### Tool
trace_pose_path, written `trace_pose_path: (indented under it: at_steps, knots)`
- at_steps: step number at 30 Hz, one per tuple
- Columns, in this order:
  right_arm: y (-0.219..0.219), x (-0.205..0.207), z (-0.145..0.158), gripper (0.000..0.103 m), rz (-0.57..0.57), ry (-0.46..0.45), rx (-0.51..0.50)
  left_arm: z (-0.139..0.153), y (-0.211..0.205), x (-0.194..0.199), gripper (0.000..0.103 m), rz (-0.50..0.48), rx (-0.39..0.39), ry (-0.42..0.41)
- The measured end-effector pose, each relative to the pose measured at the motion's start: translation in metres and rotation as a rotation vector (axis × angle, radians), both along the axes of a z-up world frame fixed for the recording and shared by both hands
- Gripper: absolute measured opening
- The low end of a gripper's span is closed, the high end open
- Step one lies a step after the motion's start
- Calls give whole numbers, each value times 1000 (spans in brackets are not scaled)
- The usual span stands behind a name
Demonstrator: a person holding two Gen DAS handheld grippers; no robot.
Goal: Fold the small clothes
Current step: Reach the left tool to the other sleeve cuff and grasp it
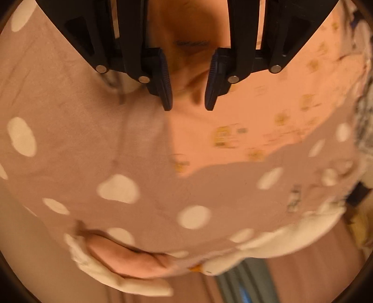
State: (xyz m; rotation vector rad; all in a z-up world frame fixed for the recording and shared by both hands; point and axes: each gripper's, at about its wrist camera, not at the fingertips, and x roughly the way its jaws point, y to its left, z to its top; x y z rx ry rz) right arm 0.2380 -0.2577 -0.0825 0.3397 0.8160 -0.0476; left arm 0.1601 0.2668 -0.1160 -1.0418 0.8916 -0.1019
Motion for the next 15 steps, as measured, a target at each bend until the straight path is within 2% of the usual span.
trace_pose_path:
  at_steps: [2,7,12,15]
  knots:
    - [10,-10,7,35,50,-31,36,-4,10,10,103,46,1,0]
    - [18,-36,21,37,151,-98,54,-13,47,29,103,155,-58,-21]
    - [17,-45,26,39,200,-128,100,-14,89,34,103,314,-63,-39]
    - [20,-51,27,42,214,-134,104,-17,108,35,102,361,-117,-67]
